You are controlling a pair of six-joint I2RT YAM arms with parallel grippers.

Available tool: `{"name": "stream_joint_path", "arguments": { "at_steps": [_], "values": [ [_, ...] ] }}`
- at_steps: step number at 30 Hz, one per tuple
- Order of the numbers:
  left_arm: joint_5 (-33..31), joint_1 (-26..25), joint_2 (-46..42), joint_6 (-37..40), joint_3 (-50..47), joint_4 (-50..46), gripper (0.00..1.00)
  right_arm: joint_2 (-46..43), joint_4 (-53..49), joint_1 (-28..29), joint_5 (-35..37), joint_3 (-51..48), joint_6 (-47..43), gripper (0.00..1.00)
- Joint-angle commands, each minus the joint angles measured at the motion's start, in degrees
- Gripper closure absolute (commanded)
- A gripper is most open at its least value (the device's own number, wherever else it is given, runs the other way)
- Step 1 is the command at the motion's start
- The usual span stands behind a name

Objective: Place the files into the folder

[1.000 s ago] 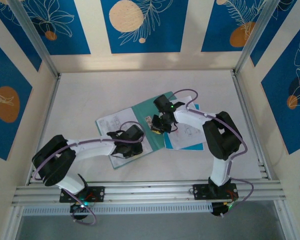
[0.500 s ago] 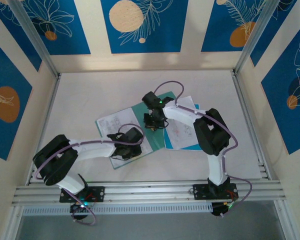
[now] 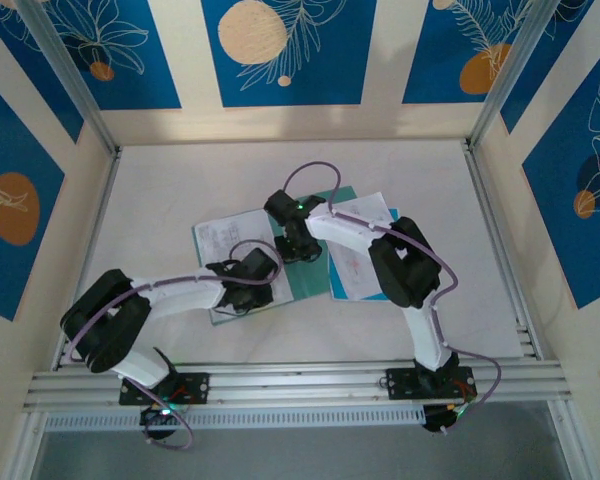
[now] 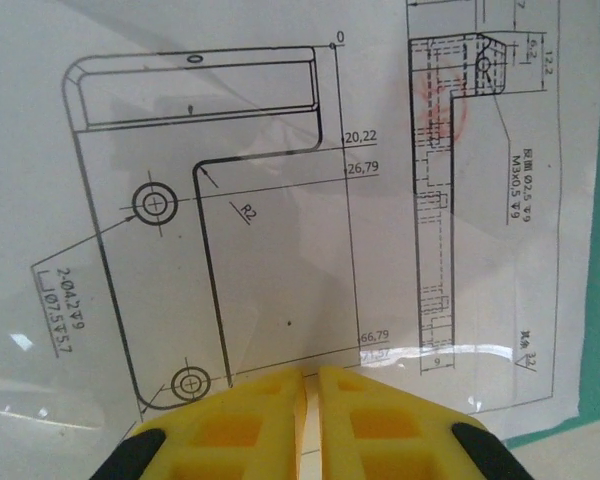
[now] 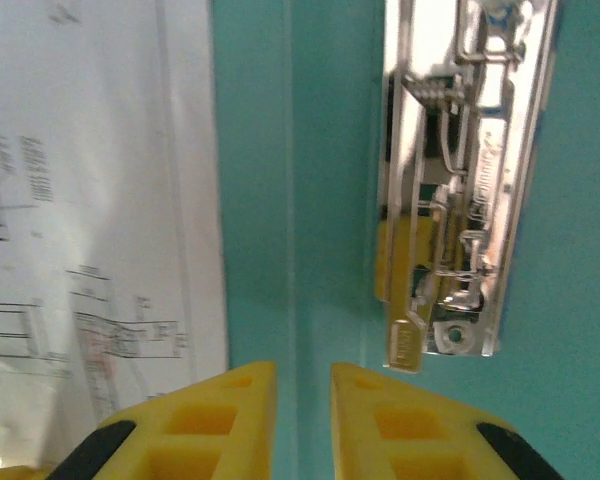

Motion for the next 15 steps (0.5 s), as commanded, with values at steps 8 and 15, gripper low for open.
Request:
{"name": "stream_joint_path", "arguments": {
  "at_steps": [8, 15],
  "values": [
    [-3.4, 1.2, 2.2, 2.9, -0.8, -7.0, 0.9, 2.2, -3.5, 0.6, 2.1, 3.9, -2.4, 0.76],
    [-3.2, 1.2, 2.2, 2.8, -0.4, -7.1, 0.9, 3.1, -4.0, 0.8, 4.5, 3.7, -2.5, 0.76]
  ]
}}
